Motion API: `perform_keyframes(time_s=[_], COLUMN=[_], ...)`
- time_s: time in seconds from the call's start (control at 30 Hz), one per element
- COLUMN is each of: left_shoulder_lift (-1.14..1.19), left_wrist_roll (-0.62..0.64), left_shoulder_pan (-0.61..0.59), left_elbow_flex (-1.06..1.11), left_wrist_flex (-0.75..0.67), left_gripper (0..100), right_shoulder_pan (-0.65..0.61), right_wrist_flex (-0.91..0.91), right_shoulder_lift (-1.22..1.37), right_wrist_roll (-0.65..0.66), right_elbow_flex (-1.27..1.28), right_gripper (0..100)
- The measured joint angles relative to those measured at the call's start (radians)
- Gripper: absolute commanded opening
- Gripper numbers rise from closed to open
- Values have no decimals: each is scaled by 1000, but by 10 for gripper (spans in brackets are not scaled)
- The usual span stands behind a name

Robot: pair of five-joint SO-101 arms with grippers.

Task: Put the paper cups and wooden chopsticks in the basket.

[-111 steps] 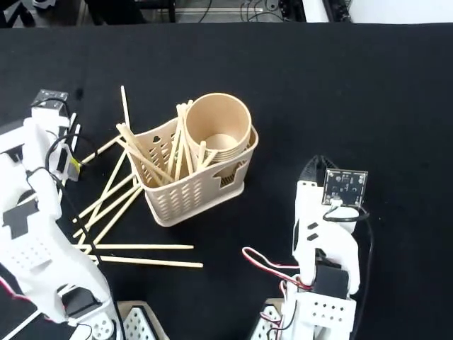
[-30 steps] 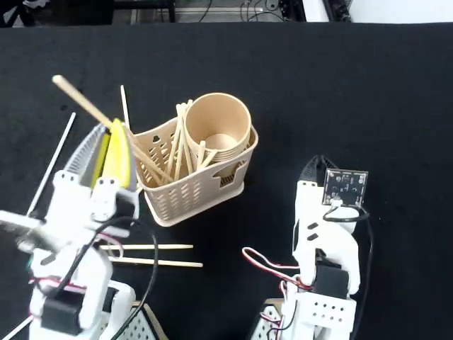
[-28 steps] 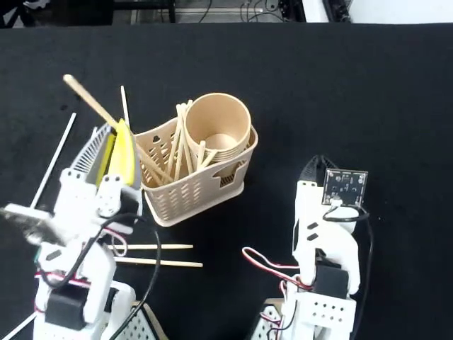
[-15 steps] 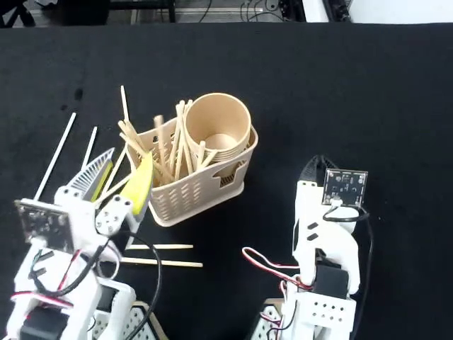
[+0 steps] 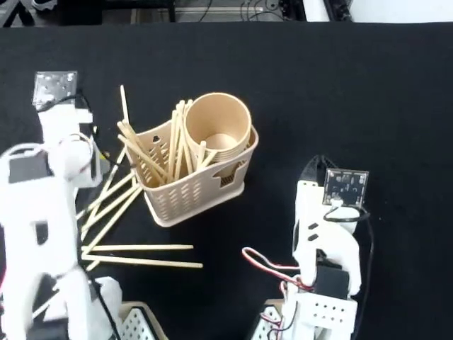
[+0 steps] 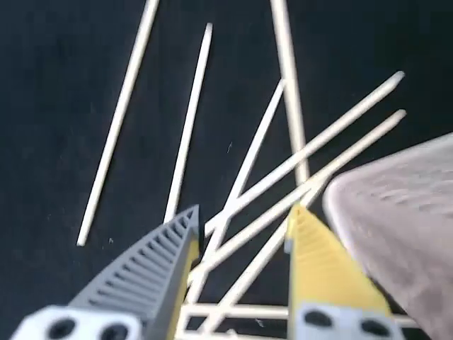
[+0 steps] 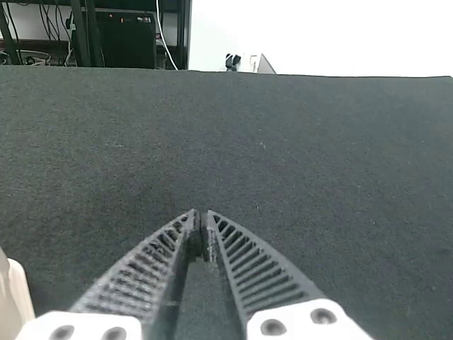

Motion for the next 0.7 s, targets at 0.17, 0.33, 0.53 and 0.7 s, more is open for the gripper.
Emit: perform_keyframes(time_s=[0.17, 0.33, 0.53, 0.7], left_shoulder_lift=[292, 537, 775, 896], left_wrist_roll=[-112, -169, -175, -176], left_shoulder_pan=[-87, -110, -103, -78], left_elbow_flex=[-97, -226, -354, -427], left_wrist_flex=[0, -2, -127, -275], left_gripper=[199, 198, 198, 198], right_shoulder_pan=[0, 0, 0, 0], right_wrist_flex=[0, 0, 0, 0], right_shoulder_lift=[0, 0, 0, 0], right_wrist_roll=[0, 0, 0, 0], right_elbow_flex=[0, 0, 0, 0], right_gripper=[13, 13, 13, 13])
